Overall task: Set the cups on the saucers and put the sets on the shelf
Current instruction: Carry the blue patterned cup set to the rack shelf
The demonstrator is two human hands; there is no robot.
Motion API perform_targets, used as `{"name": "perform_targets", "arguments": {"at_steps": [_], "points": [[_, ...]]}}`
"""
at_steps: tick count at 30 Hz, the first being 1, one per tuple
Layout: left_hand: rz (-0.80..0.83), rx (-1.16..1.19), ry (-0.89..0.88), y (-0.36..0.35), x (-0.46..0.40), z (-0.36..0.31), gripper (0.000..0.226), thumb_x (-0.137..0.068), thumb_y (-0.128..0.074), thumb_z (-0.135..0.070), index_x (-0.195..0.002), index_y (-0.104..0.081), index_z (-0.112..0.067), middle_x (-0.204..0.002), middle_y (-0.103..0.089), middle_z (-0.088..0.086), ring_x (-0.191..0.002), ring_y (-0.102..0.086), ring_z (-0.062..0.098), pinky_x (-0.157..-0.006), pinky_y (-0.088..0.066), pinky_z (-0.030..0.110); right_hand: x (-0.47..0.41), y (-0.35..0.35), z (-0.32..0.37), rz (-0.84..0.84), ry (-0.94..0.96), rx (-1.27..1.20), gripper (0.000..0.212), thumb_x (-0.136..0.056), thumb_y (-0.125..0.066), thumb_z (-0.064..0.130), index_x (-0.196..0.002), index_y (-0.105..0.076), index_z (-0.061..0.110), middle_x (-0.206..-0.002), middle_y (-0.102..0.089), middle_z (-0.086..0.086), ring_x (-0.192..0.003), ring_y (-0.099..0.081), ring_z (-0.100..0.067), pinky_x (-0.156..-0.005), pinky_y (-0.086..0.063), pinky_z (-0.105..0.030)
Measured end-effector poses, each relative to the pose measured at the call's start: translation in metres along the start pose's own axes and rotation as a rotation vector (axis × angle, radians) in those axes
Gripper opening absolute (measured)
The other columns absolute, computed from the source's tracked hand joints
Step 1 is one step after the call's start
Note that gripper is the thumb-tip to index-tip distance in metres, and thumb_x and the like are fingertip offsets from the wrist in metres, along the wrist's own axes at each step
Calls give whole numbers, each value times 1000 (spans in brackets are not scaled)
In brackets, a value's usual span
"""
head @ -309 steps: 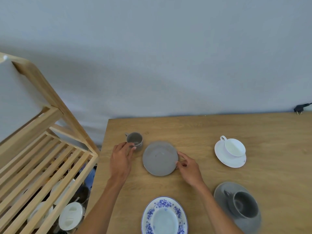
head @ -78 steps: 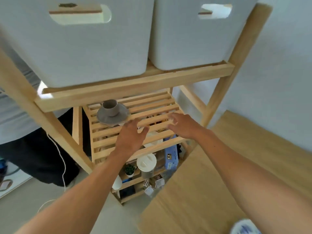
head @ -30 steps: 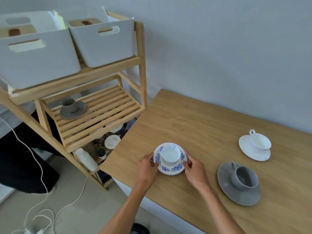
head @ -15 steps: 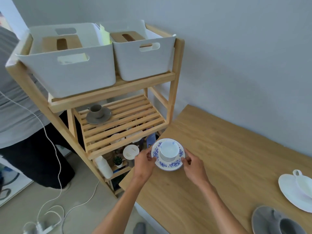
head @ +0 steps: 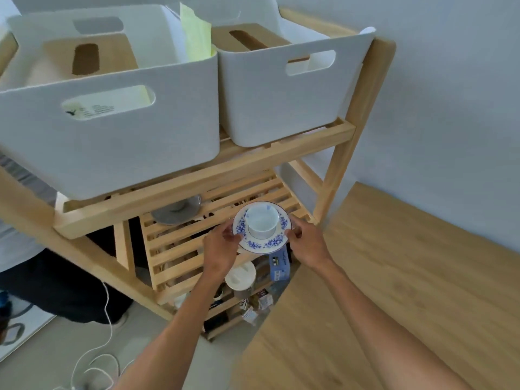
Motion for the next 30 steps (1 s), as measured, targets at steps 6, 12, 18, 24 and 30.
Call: {"name": "perform_targets", "arguments": {"at_steps": [6,12,18,24,30], "points": [[-13,-59,-40,-4,-62,28,25,-84,-67,-8,-106,-72,-19,-92,-73,-5,-76,-62,-1,-72,-49,14,-63,-31,0,25,-16,12,51,-103,-53,18,-151,-41,25,-106,-69,-2,-81,-56,-6,-69,-43,-15],[32,-34,-53,-13,-99,47,26,-84,-64,1,-103,-72,-15,-88,-71,-7,-75,-60,-2,-61,-42,2,-97,-51,-21,36,-73,-20,51,-102,-55,20,-150,-43,28,-73,-61,0,-53,-48,-6,-43,-36,-8],[76,-6,-32,-21,-114,58,28,-84,-64,3,-100,-71,-18,-87,-70,-6,-83,-66,15,-70,-57,27,-112,-59,-19,59,-58,-8,50,-100,-58,17,-148,-46,26,-106,-71,-6,-82,-58,-10,-75,-45,-15],[53,-126,-60,-23,-135,55,26,-88,-61,-1,-107,-71,-16,-91,-68,-7,-81,-62,7,-68,-44,16,-133,-59,-20,209,23,18,76,-79,-84,22,-145,-48,29,-73,-57,16,-66,-55,4,-55,-37,-11],[115,-233,-69,-29,-159,57,34,-85,-71,-32,-117,-66,-24,-83,-67,-10,-73,-60,-2,-65,-50,22,-163,-57,-26,145,100,43,59,-76,-86,20,-129,-63,20,-69,-55,22,-58,-54,15,-56,-37,-7]]}}
Point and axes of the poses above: each hand's wrist, its own x-axis away from the middle knuckle, its own y-axis out of the back of the hand, z = x × y, the point moved 3 cm from there along -x, towards the middle knuckle
